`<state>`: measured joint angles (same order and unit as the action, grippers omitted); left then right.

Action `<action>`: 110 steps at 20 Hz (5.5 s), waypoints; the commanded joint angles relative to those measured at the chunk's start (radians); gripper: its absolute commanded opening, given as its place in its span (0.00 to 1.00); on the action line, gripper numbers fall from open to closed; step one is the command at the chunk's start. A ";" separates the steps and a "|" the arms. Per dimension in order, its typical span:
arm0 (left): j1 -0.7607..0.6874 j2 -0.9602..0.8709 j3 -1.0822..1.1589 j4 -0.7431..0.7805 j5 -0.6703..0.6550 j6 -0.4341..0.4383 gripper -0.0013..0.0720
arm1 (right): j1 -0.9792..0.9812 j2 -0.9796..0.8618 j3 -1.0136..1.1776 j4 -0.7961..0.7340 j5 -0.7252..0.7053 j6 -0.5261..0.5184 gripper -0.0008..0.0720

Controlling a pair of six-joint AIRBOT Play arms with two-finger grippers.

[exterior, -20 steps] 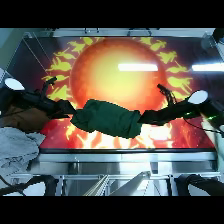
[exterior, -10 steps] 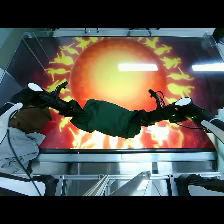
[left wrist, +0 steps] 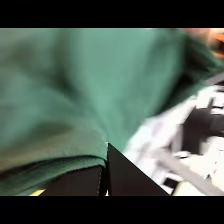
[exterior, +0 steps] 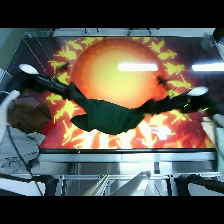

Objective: Fold the shirts.

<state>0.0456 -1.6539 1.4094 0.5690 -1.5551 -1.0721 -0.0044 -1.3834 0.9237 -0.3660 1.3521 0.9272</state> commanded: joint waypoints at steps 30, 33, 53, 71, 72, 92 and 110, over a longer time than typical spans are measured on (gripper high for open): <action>0.282 0.292 -0.100 -0.115 -0.005 0.057 0.99 | -0.386 0.116 0.244 -0.118 0.098 0.049 0.68; 0.281 0.224 -0.125 -0.110 0.014 0.062 0.99 | -0.384 0.136 0.087 -0.251 0.176 0.105 0.59; 0.108 -0.253 -0.043 0.096 0.176 0.037 0.81 | 0.270 0.034 -0.555 0.335 -0.413 -0.061 0.25; 0.146 -0.197 0.132 0.410 0.033 -0.149 0.99 | 0.089 0.354 -0.555 0.186 -0.262 0.036 0.03; 0.146 -0.217 0.132 0.410 0.022 -0.164 0.99 | 0.089 0.354 -0.555 0.186 -0.285 0.039 0.03; 0.140 0.063 0.135 -0.042 -0.019 -0.068 0.04 | -0.099 0.482 -0.413 0.461 0.117 -0.079 0.03; 0.375 0.734 0.411 -0.108 0.190 0.170 0.05 | -0.476 0.744 -0.024 0.319 0.006 0.116 0.03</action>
<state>0.5148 -0.8173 1.7874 0.4488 -1.3312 -0.9215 -0.5117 -0.6384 0.9081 0.3859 1.5642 0.9764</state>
